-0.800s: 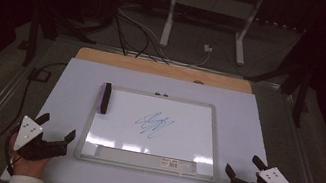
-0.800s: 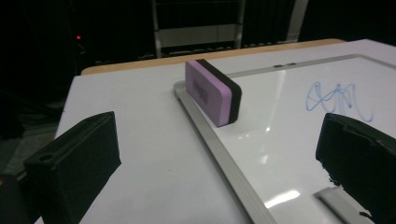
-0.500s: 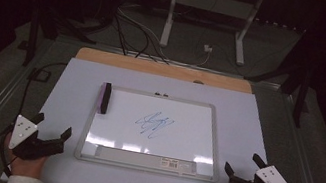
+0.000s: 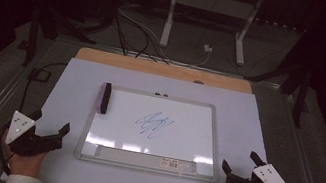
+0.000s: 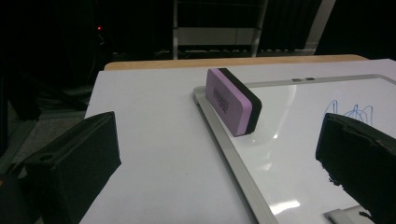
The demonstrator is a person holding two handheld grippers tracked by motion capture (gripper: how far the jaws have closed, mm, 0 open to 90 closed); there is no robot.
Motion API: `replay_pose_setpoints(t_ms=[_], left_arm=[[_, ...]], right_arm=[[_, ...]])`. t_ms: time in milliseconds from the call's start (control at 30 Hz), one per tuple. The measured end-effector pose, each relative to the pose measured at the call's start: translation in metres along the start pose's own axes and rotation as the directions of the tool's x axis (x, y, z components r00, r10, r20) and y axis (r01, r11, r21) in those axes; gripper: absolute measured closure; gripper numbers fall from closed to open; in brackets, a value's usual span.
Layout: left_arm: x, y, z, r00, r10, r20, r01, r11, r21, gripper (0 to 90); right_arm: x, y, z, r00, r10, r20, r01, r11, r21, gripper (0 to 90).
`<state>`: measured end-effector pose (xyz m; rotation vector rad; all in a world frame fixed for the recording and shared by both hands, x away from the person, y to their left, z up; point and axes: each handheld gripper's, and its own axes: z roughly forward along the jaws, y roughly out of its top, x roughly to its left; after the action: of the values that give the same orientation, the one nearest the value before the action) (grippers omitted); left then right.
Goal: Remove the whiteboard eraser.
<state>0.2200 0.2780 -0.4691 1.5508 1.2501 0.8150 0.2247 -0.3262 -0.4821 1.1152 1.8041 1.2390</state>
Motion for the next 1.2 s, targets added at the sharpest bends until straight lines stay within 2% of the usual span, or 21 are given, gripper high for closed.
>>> replay_pose_setpoints(t_ms=[67, 467, 933, 1200], left_arm=[[0.001, 0.002, 0.000, 1.0000, -0.002, -0.002, 0.002, 1.0000, -0.001, 0.6], [0.008, 0.017, 0.007, 0.9999, -0.003, 0.016, 0.003, 1.0000, 0.009, 0.6], [0.009, 0.030, 0.030, 0.9995, 0.006, 0.030, -0.007, 0.9991, 0.042, 1.5], [0.010, 0.038, 0.045, 0.9992, -0.010, 0.038, 0.008, 0.9991, 0.042, 1.5]], right_arm=[[0.001, 0.000, 0.002, 0.9999, -0.008, -0.009, 0.008, 1.000, 0.021, 0.2], [0.000, 0.000, 0.002, 0.9999, 0.004, -0.010, -0.004, 1.000, 0.025, 0.2], [0.001, -0.001, -0.001, 0.9999, 0.005, -0.012, -0.005, 1.000, 0.016, 0.2], [0.001, -0.001, 0.001, 0.9998, 0.012, -0.017, -0.012, 1.000, 0.022, 0.2]])
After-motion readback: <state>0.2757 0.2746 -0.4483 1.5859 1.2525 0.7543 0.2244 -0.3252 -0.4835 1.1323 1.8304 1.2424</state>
